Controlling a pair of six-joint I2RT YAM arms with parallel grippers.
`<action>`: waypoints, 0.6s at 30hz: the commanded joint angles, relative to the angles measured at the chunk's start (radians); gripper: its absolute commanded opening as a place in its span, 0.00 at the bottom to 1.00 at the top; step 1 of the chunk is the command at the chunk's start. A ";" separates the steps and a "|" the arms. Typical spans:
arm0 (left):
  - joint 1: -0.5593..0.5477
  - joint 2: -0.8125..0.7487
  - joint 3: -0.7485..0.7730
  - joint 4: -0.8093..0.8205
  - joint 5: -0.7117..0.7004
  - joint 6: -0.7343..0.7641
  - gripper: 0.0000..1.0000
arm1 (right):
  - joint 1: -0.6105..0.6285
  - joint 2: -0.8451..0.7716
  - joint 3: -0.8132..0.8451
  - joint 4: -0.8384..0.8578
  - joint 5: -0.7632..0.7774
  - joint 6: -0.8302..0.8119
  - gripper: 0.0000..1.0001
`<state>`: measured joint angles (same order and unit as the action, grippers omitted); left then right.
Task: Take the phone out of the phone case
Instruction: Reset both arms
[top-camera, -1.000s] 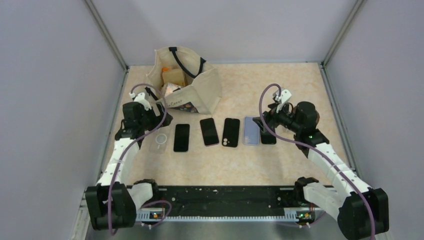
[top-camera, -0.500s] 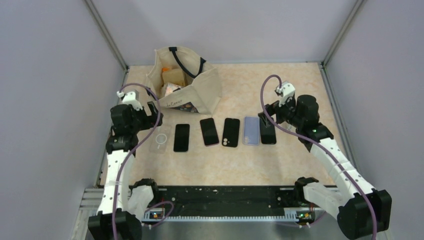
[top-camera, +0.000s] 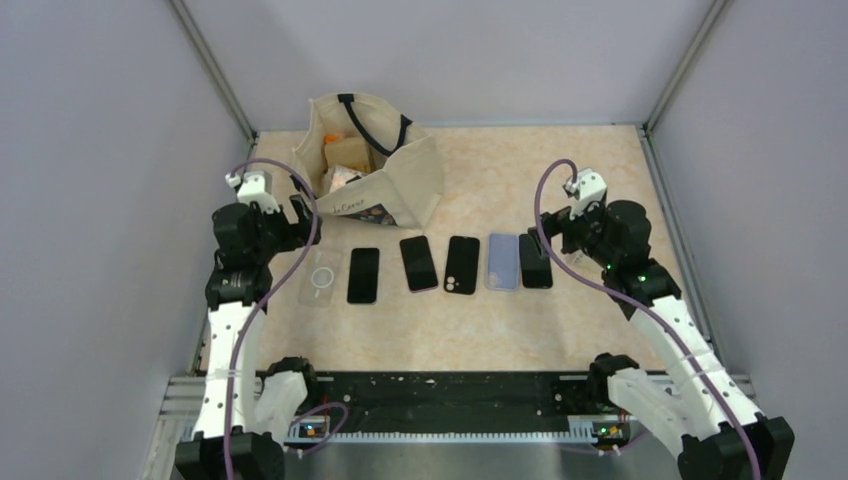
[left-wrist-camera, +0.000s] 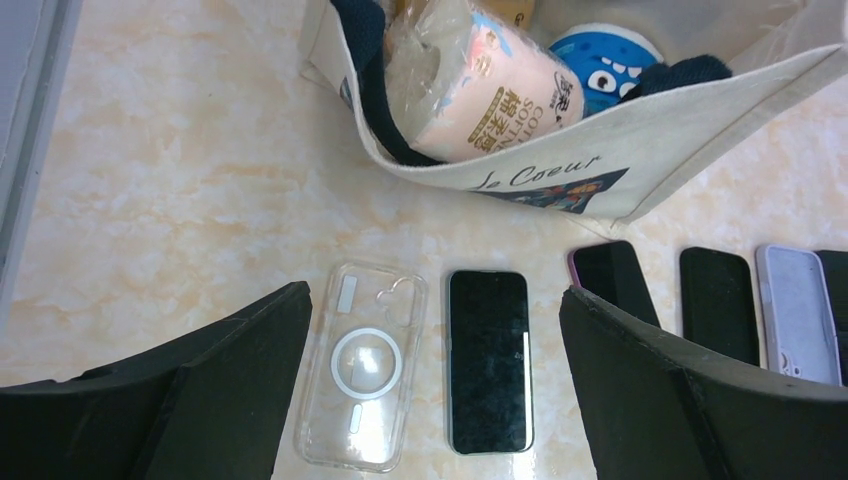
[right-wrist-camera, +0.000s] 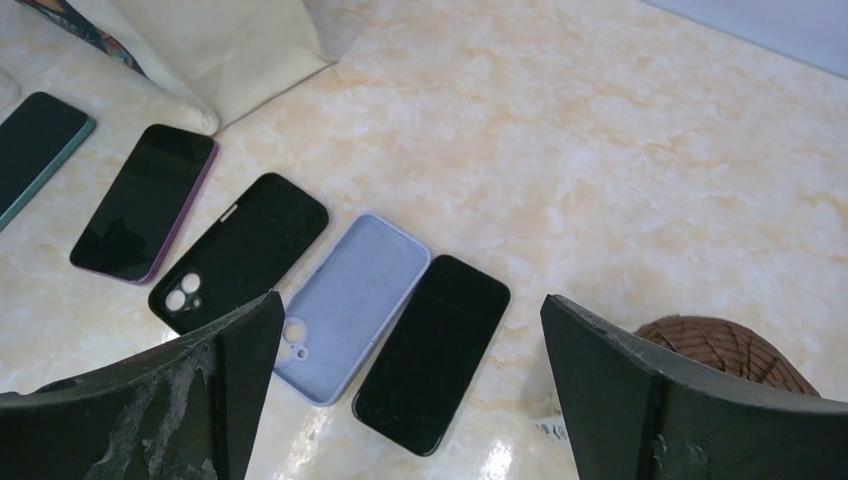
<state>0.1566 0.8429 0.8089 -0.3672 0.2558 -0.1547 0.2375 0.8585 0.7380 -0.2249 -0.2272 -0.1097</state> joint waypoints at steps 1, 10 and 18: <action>0.006 0.014 0.066 0.044 -0.003 -0.020 0.99 | -0.008 -0.049 -0.027 0.005 0.078 0.021 0.99; 0.006 0.124 0.162 -0.026 0.053 -0.031 0.99 | -0.008 0.028 0.059 -0.099 0.128 0.015 0.99; 0.007 0.067 0.022 0.126 0.079 -0.038 0.99 | -0.008 0.037 0.058 -0.102 0.098 -0.030 0.99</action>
<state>0.1574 0.9604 0.9066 -0.3565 0.3035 -0.1814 0.2371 0.9112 0.7574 -0.3431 -0.1253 -0.1158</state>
